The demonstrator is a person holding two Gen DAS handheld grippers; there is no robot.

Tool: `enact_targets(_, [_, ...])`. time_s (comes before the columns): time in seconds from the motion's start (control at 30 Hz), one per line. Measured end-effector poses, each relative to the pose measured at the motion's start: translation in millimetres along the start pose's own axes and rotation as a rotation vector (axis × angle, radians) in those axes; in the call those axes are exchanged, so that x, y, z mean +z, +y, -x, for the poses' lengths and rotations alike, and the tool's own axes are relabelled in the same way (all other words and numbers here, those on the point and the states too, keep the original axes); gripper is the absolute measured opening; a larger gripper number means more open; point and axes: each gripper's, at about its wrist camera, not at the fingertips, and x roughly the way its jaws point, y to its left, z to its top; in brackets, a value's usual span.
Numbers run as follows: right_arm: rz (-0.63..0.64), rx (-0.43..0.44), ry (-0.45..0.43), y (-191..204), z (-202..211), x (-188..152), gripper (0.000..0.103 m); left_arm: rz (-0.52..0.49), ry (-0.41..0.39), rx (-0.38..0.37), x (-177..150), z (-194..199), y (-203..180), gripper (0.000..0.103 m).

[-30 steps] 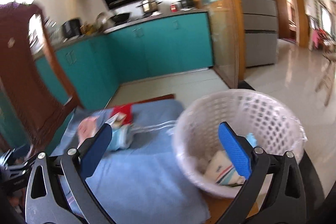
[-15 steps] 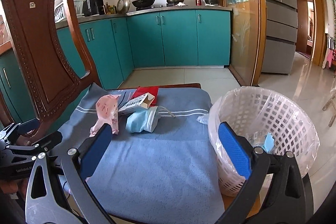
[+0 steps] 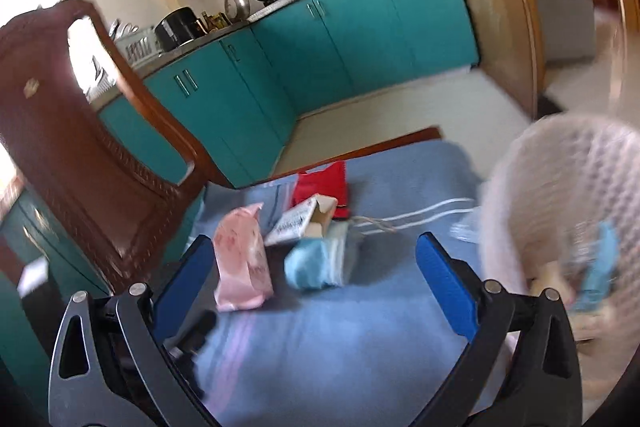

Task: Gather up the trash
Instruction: 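Grasp the pink wipes pack with the left tool while the right tool grasps the white ointment box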

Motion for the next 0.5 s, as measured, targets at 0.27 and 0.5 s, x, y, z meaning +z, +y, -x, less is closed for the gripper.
enact_targets(0.27, [-0.205, 0.138, 0.123, -21.9, -72.5, 27.1, 0.084, 0.048, 0.048, -0.006, 15.4, -46.0, -0.2, 0.098])
enact_targets(0.5, [-0.224, 0.182, 0.245, -20.2, -109.0, 27.4, 0.061, 0.067, 0.121, -0.004, 11.4, -70.6, 3.8, 0.093])
